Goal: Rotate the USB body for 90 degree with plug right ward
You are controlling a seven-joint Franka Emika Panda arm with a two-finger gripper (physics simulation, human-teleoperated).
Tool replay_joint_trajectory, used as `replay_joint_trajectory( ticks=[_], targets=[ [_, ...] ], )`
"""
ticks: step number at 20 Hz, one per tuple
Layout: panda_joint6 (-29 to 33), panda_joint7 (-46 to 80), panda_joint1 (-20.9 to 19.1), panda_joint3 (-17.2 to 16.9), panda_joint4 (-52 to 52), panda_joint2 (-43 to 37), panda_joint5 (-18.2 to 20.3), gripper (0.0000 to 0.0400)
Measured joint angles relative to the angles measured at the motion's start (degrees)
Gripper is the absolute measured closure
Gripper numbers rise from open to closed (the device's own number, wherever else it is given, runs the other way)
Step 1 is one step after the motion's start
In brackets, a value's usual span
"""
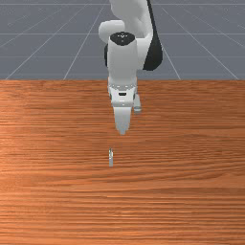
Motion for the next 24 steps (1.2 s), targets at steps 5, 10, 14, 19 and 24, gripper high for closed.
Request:
replay_joint_trajectory(
  ticks=[5,10,14,19,24],
  targets=[
    [0.0,0.0,0.0,0.0,0.0,0.0,0.0,0.0367],
    [-0.49,0.76,0.31,0.05,-0.53,-1.02,-0.08,0.0397],
    [1.84,0.36,0.3,0.23,-7.07,-5.2,0.21,0.04],
    [7.17,2.61,1.2,-0.54,-13.8,-7.01,-2.18,0.04],
    [6.76,-12.22,-6.25,-2.71,-12.11,-5.27,0.1,0.04]
  ],
)
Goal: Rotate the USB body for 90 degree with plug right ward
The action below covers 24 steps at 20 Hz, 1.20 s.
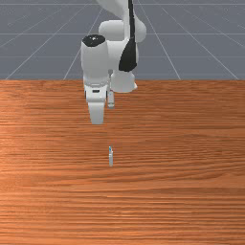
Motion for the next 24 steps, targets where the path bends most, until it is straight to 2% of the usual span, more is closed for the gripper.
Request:
replay_joint_trajectory(
  ticks=[2,5,8,14,15,16,17,20,24],
  targets=[
    [-0.16,-0.69,-1.35,-0.71,0.51,0.33,0.25,0.04],
    [-4.94,0.71,-1.38,-1.29,4.39,2.78,-0.31,0.04],
    [-3.99,0.82,-1.34,-1.3,5.25,5.72,-0.33,0.04],
    [3.22,-0.93,-1.99,-0.77,3.14,8.39,0.3,0.04],
    [3.13,-2.59,-2.58,-0.65,3.46,8.59,0.18,0.04],
    [3.5,0.49,-1.45,-2.42,3.56,8.76,-1.57,0.04],
    [3.45,0.0,-1.87,-2.67,3.86,8.95,-1.68,0.04],
    [2.81,-2.37,-3.84,-1.85,4.53,9.25,0.24,0.04],
    [2.77,-3.78,-4.3,-1.71,4.85,9.55,0.1,0.04]
  ],
)
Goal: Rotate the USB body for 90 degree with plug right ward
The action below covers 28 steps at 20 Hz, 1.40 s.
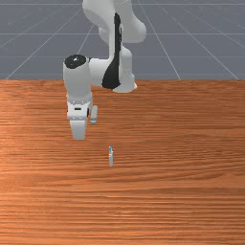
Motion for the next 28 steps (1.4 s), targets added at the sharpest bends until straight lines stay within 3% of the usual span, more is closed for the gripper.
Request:
replay_joint_trajectory(
  ticks=[12,17,20,23,28],
  targets=[
    [-0.34,-1.91,-2.0,-1.68,2.24,1.43,-0.97,0.04],
    [-6.18,-2.16,-2.39,-1.94,7.85,5.9,-1.23,0.04],
    [-5.24,-1.81,-2.29,-1.96,10.92,11.69,-1.2,0.04],
    [1.59,-2.37,-2.79,-1.31,8.81,13.27,-0.37,0.04],
    [1.0,-2.27,-2.65,-1.34,9.91,13.83,-0.33,0.04]
  ],
)
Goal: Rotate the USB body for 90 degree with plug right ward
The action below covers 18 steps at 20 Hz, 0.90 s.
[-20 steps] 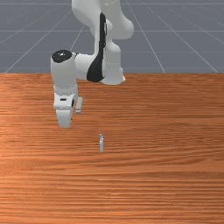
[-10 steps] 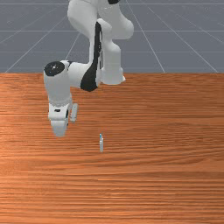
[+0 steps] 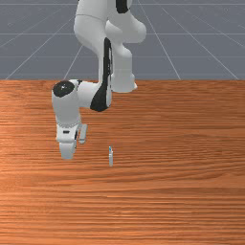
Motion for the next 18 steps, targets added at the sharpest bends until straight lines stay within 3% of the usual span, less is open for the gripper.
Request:
replay_joint_trajectory(
  ticks=[6,10,13,18],
  targets=[
    [0.26,-0.08,-0.09,0.13,0.63,0.4,0.51,0.04],
    [1.13,-2.09,-2.11,2.56,-0.75,-0.42,3.02,0.04],
    [3.0,5.55,2.79,0.5,-3.4,-1.65,2.18,0.04],
    [3.65,8.21,5.46,0.89,-4.91,-2.42,2.13,0.04]
  ],
)
